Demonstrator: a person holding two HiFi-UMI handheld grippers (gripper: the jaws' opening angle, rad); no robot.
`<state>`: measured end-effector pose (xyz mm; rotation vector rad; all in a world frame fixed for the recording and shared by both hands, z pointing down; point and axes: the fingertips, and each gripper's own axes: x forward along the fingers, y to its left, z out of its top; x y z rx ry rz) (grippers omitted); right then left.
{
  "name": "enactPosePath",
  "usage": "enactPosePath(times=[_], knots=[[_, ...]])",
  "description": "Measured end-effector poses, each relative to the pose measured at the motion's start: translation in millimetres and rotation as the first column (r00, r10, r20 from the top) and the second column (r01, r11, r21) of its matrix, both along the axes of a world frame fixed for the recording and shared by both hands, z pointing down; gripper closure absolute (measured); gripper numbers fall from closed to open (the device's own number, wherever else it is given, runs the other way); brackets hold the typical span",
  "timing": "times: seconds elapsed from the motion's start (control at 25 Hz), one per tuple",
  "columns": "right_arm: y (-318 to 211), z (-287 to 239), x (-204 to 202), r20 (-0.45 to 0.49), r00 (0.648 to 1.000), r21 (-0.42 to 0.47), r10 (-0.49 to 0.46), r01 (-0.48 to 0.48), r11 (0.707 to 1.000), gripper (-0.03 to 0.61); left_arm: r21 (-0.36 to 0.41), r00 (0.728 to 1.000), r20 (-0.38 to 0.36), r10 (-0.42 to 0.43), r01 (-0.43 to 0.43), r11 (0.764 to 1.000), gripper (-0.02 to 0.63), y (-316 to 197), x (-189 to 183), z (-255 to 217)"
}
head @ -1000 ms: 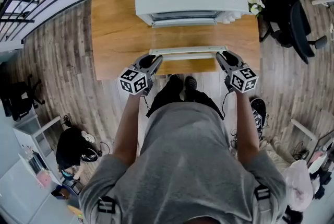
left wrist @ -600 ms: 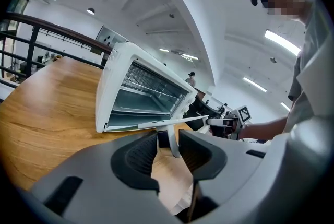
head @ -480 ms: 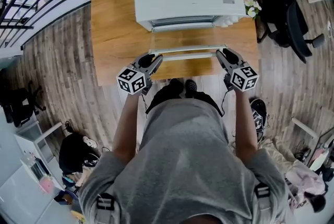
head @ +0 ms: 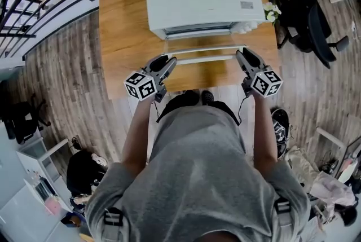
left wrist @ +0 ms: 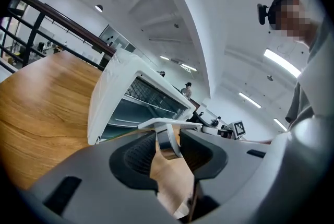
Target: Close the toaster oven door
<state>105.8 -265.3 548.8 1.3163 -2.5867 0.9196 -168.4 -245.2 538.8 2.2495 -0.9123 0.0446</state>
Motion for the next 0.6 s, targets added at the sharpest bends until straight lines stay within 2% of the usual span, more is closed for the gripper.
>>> enactPosePath(times=[0.28, 0.6], knots=[[-19.2, -14.1, -1.3, 0.026, 0.999, 0.04, 0.039, -0.04, 0.998, 0.453, 0.008, 0.998, -0.065, -0.015, 0.016, 1.0, 0.445, -20.0, -4.1, -11.4], [-40.6, -25.5, -2.1, 0.055, 0.995, 0.062, 0.08, -0.083, 0.995, 0.454, -0.039, 0.987, -0.149, -0.059, 0.053, 0.998, 0.445, -41.7, -8.3, -19.2]])
